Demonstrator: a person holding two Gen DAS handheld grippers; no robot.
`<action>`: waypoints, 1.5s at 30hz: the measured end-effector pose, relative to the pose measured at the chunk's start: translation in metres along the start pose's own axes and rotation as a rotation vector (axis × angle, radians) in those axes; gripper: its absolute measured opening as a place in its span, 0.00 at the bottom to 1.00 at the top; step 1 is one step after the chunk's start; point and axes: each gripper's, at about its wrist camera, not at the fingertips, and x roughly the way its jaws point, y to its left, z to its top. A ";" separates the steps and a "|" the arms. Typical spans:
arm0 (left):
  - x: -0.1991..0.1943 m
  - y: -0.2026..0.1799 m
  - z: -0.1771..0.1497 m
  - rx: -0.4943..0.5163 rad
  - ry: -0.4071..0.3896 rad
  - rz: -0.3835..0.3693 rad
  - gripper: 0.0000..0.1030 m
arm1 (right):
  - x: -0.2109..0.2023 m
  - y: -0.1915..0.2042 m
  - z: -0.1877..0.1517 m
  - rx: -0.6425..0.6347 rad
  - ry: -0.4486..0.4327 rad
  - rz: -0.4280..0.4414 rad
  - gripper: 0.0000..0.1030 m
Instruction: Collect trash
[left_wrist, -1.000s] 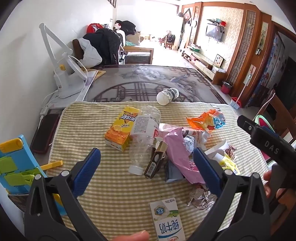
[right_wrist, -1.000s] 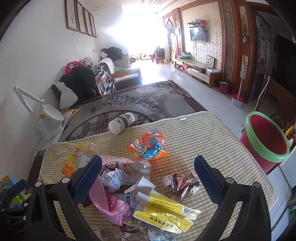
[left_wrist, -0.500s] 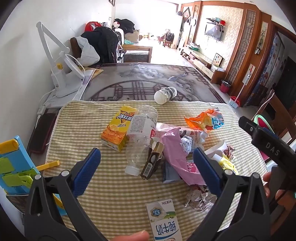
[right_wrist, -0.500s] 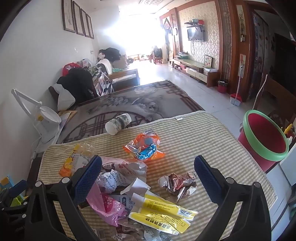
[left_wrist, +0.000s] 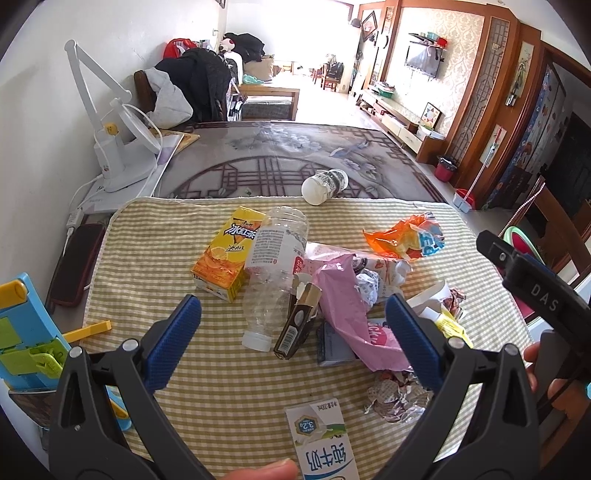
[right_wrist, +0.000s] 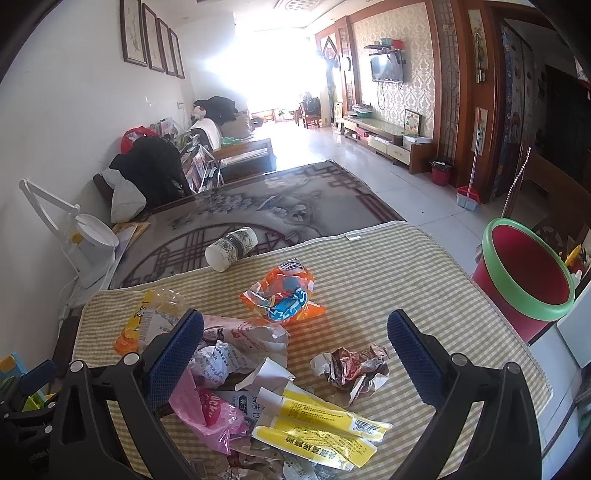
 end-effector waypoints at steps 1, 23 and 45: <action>0.000 0.000 0.000 -0.002 -0.001 0.000 0.95 | 0.000 0.000 0.000 0.000 0.000 0.000 0.93; 0.000 0.006 0.001 -0.016 -0.002 0.000 0.95 | 0.001 0.004 -0.001 -0.020 0.000 -0.002 0.93; -0.014 0.012 -0.005 -0.030 -0.026 0.013 0.95 | -0.014 -0.002 -0.006 -0.021 -0.019 -0.005 0.93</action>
